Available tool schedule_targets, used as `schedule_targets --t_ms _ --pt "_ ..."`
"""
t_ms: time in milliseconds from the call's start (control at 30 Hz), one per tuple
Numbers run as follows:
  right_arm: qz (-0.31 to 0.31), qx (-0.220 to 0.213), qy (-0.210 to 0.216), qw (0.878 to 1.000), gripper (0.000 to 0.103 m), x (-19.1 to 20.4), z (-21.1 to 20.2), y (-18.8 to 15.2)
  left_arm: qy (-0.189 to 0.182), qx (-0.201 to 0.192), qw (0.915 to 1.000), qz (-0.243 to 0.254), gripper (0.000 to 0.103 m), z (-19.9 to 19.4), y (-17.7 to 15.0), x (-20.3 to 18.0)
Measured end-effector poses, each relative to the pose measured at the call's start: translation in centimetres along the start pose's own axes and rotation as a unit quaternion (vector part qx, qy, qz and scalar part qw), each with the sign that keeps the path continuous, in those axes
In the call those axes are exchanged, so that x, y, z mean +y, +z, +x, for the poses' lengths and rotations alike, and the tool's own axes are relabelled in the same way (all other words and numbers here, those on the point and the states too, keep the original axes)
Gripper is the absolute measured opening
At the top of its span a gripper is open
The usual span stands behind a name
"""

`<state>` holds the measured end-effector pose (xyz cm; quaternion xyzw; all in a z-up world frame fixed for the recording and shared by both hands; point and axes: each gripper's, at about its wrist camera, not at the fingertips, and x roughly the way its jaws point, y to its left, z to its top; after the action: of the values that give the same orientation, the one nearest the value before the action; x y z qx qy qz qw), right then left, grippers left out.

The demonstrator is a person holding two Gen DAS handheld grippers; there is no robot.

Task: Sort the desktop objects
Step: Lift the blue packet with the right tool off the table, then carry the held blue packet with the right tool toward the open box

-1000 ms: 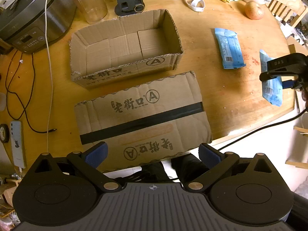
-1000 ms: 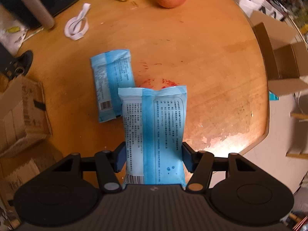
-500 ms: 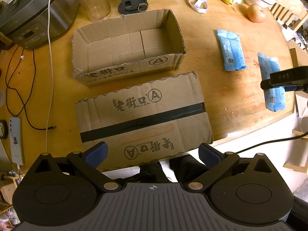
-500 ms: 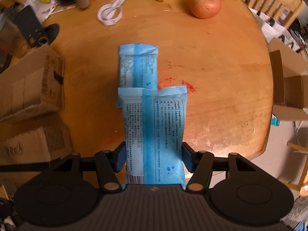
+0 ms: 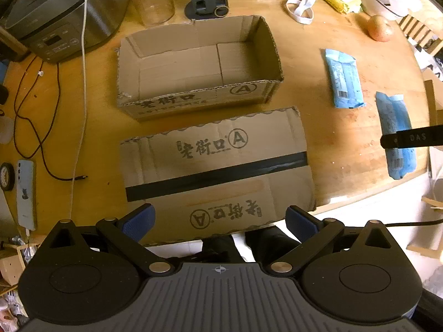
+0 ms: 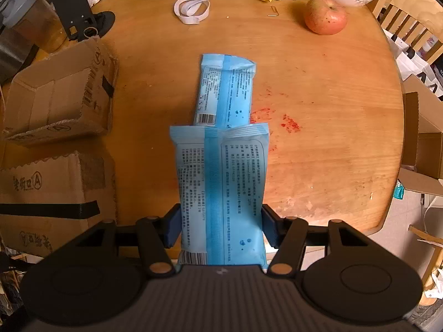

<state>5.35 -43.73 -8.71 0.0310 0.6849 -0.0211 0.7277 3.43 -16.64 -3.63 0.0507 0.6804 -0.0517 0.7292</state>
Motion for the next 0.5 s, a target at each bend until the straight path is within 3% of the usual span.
schedule_targets --t_ms 500 --pt "-0.008 0.006 0.007 1.0 0.058 2.2 -0.4 -0.2 0.005 0.001 0.9999 -0.014 0.103 0.1 0.1 1.9"
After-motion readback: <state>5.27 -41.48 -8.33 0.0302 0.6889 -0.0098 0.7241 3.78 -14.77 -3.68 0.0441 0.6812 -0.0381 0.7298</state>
